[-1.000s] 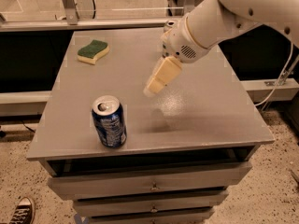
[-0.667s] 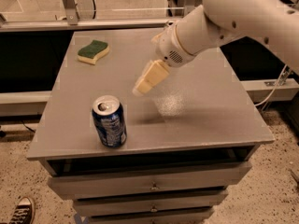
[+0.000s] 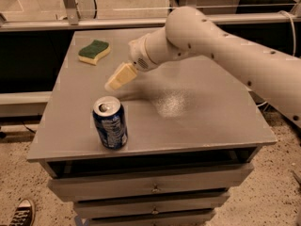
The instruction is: Move sponge near 7up can
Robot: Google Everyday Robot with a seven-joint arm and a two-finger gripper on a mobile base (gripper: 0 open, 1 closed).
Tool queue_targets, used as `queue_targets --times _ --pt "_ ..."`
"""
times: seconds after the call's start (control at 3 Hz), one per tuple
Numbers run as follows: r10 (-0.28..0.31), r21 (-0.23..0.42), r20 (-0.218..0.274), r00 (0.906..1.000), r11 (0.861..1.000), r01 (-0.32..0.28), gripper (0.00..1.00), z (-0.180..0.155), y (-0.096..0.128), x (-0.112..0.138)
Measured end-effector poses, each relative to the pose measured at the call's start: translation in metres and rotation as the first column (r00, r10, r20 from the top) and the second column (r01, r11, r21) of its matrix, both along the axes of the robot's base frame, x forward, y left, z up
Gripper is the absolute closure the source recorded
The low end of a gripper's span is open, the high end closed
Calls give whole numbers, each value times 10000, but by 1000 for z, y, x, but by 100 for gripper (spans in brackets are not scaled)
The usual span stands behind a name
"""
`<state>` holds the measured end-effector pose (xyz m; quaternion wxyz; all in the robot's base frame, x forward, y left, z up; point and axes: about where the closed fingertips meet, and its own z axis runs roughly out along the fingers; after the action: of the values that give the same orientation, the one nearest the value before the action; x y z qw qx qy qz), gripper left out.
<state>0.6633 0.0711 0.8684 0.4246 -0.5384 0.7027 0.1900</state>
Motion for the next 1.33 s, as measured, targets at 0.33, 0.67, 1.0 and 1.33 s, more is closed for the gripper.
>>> queue_targets --times 0.33,0.67,1.0,1.33 --pt "-655 752 296 9974 9952 631 0 -9 33 40" --pt "-1402 1574 370 9894 9786 1328 0 -10 51 78" --pt "-1878 2155 260 9819 9602 1779 0 -8 66 109" --pt "-2132 2574 -130 9769 9433 2093 0 -16 84 134"
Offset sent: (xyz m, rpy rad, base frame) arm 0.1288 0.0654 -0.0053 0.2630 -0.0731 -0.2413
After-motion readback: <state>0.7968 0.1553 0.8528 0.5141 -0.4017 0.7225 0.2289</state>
